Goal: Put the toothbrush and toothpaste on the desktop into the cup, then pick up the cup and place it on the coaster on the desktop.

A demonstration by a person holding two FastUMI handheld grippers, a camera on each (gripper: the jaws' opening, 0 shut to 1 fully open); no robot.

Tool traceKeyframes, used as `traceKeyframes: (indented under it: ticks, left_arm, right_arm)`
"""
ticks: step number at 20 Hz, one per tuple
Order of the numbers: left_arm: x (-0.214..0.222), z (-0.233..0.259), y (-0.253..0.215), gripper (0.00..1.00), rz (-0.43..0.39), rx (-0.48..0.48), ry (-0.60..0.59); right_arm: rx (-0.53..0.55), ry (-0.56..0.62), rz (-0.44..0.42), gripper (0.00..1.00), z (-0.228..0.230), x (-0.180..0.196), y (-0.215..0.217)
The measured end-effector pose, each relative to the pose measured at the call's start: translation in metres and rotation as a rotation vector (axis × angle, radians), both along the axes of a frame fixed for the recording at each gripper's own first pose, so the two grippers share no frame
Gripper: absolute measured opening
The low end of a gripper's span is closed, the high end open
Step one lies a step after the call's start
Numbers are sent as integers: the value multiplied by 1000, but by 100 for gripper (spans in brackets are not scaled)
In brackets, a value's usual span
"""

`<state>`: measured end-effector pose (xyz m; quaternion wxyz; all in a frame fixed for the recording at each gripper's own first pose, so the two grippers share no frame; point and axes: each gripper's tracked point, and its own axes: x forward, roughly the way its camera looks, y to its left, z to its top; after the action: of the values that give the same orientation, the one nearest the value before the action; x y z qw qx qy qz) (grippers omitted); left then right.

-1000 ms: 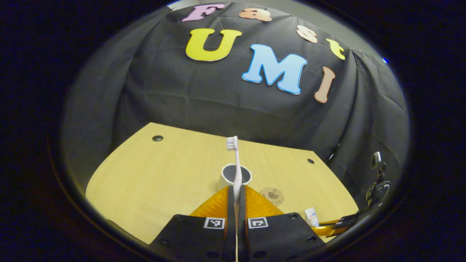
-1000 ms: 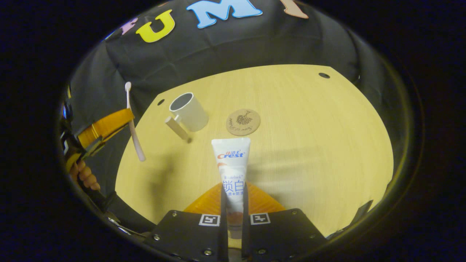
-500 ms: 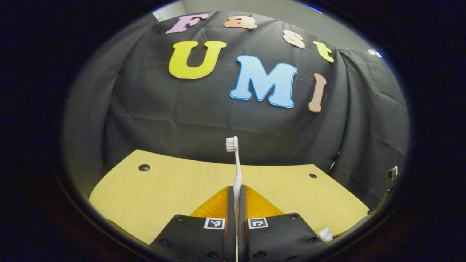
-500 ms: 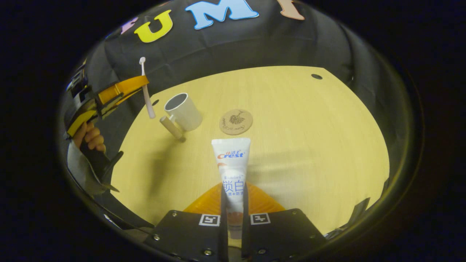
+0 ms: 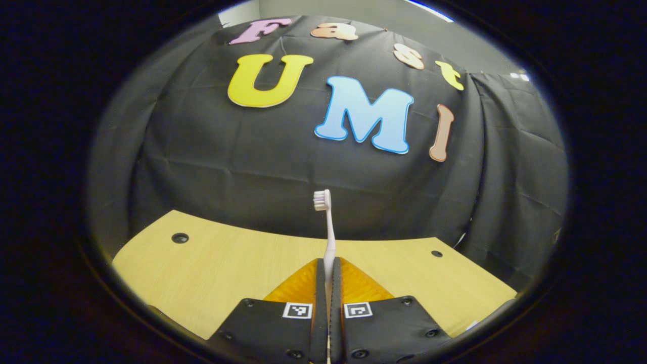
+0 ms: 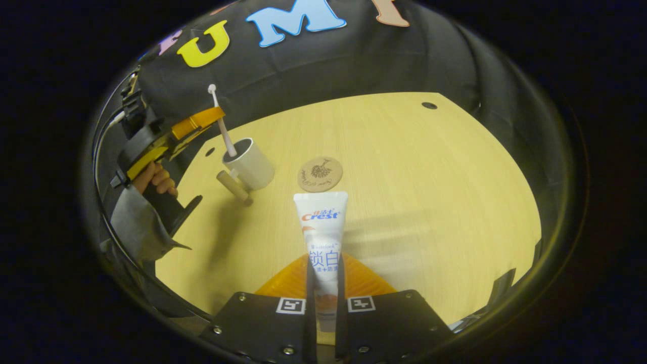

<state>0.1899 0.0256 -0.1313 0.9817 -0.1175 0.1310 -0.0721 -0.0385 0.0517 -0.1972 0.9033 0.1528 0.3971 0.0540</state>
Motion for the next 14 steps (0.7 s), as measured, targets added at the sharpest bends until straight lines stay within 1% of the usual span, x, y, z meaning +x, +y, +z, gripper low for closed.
traceKeyframes:
  ticks: [4,5,6,10,11,12,13,14]
  left_arm:
    - [10,-15,5,8,3,13,15]
    - [10,-20,4,16,-2,9,25]
    - [10,-25,3,10,-4,6,37]
    - [4,-31,1,15,-15,-31,71]
    - [1,-33,-1,21,-27,-42,74]
    - [0,-34,-1,21,-34,-50,82]
    - [-3,-35,-2,36,-35,-56,91]
    - [-5,-35,0,41,-33,-67,97]
  right_arm:
    - [-3,21,19,15,-2,-1,2]
    - [-6,23,25,15,-2,0,2]
    - [-9,23,30,15,-1,0,2]
    - [-14,14,42,16,2,1,2]
    - [-15,13,45,15,3,0,2]
    - [-17,10,49,15,4,0,3]
    - [-19,5,58,15,5,0,4]
    - [-22,-1,68,15,8,0,3]
